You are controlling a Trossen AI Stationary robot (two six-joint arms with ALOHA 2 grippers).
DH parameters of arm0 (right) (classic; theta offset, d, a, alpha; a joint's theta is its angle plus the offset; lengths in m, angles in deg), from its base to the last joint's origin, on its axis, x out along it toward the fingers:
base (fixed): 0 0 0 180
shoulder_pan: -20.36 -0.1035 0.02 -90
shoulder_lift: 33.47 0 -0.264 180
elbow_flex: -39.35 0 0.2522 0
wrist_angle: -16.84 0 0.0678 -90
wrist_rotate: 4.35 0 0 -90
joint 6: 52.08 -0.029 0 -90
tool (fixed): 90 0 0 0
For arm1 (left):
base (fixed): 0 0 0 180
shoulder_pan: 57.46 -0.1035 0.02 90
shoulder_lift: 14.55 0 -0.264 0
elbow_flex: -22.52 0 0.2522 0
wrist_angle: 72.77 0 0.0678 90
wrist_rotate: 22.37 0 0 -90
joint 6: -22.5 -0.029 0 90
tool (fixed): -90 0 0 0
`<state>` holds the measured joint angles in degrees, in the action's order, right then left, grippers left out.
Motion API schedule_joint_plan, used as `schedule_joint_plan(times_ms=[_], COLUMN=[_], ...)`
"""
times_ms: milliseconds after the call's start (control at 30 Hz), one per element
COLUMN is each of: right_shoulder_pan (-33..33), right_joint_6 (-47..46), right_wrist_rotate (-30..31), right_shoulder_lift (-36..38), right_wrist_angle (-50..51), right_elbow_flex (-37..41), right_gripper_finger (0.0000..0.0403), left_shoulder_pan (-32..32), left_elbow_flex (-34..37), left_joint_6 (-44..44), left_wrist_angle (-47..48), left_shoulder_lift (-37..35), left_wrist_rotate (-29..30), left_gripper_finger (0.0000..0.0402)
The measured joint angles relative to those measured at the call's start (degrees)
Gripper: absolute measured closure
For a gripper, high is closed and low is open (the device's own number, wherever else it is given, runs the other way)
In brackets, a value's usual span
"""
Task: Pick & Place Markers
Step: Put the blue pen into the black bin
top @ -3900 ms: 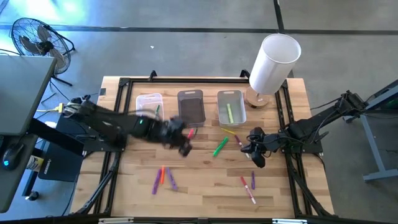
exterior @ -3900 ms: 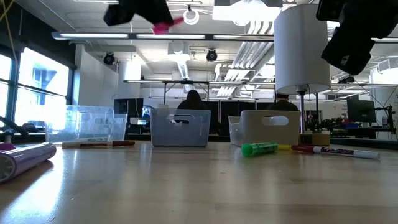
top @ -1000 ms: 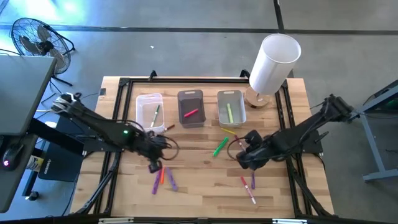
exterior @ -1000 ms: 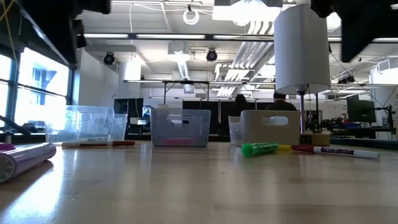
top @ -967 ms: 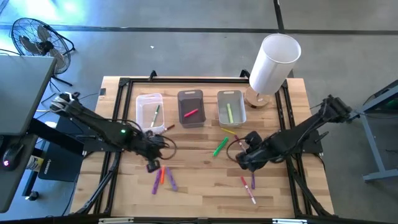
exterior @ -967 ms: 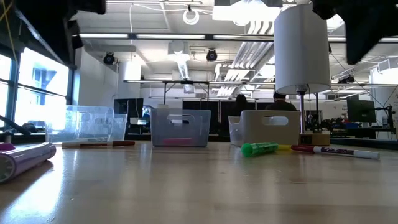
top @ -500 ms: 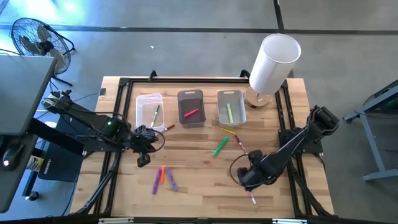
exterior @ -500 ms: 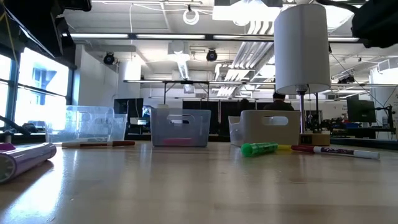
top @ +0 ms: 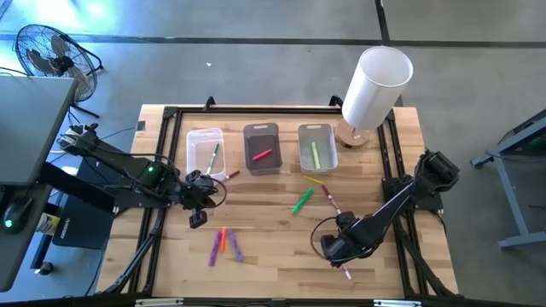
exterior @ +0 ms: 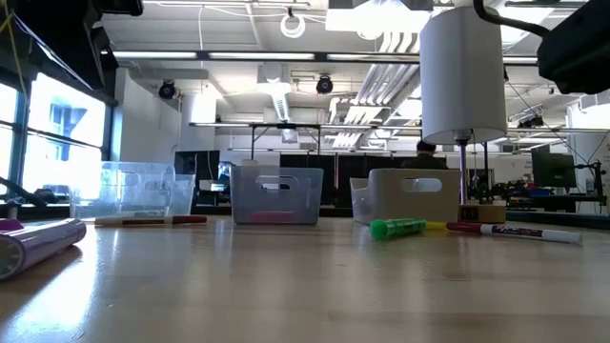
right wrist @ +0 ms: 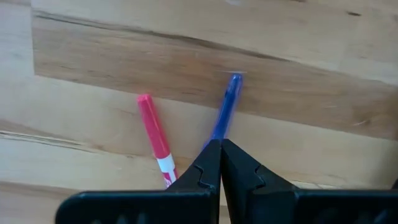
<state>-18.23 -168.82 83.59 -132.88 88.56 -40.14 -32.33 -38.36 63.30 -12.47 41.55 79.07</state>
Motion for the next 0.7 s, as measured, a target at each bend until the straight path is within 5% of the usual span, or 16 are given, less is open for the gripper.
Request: schedule_joint_plan(times_ms=[333, 700], right_shoulder_pan=[-1.7, -2.3], right_joint_6=[1.2, 1.1], right_wrist_rotate=[0.8, 1.0], right_shoulder_lift=[0.0, 0.0], right_wrist_angle=[0.0, -0.1], right_elbow_flex=[0.0, 0.0], right_gripper_finger=[0.0396, 0.0283], left_shoulder_pan=[0.0, 0.0], left_elbow_flex=[0.0, 0.0], left_joint_6=[0.3, 3.4], left_wrist_angle=[-0.5, -0.6], left_shoulder_lift=[0.0, 0.0], left_wrist_rotate=[0.1, -0.4], left_gripper_finger=[0.0401, 0.0401])
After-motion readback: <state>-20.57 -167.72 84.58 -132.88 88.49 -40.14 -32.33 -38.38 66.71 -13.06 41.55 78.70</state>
